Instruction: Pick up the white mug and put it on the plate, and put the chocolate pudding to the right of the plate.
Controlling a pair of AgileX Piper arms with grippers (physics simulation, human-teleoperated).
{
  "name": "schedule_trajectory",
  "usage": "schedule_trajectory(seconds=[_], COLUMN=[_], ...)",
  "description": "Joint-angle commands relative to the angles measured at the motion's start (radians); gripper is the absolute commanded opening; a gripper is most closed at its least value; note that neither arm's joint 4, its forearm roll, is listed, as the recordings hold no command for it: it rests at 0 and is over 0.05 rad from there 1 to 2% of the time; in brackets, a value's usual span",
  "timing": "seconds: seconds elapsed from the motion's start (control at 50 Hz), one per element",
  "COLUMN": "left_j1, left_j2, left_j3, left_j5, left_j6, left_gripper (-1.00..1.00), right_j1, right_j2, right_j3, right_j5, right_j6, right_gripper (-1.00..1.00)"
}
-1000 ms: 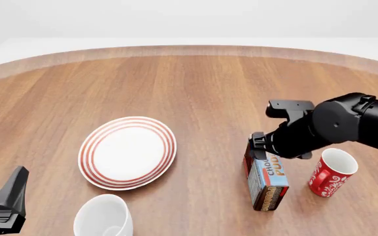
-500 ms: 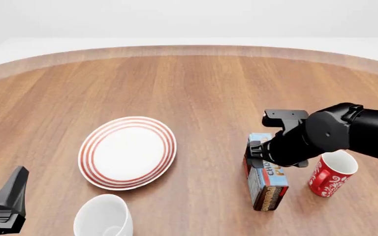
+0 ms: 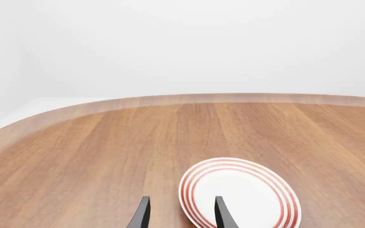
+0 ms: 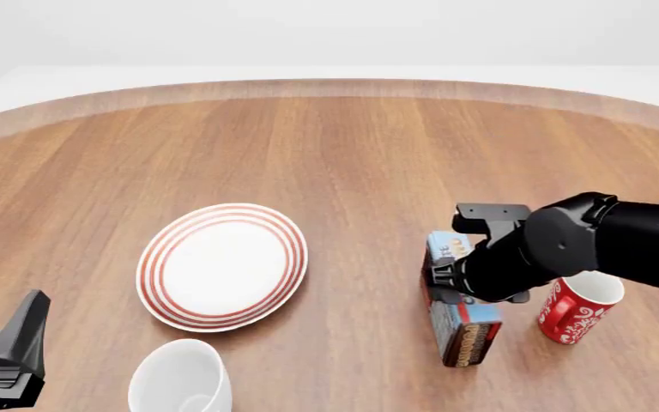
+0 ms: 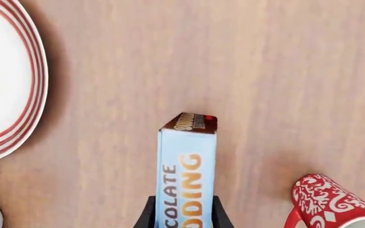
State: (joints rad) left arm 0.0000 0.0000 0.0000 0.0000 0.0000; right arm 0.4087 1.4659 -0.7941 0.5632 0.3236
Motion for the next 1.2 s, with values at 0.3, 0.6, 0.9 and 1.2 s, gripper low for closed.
schedule_trajectory(seconds=[0.3,0.6,0.9,1.2], left_j1=[0.000,0.000,0.000,0.000], left_j2=[0.000,0.000,0.000,0.000], left_j3=[0.000,0.000,0.000,0.000], left_j5=[0.000,0.000,0.000,0.000], left_j6=[0.000,0.000,0.000,0.000], left_gripper=[1.00,1.00,1.00,1.00], right_j1=[-0.001,0.021,0.054,0.074], right_j2=[-0.025,-0.075,-0.071,-0.037], right_j3=[0.001,-0.055,-0.129,-0.227], right_j5=[0.007,0.035,0.052,0.076], right_j6=[-0.009,-0.010,0.014,0.019], right_gripper=[-1.00,-1.00,-1.00,-1.00])
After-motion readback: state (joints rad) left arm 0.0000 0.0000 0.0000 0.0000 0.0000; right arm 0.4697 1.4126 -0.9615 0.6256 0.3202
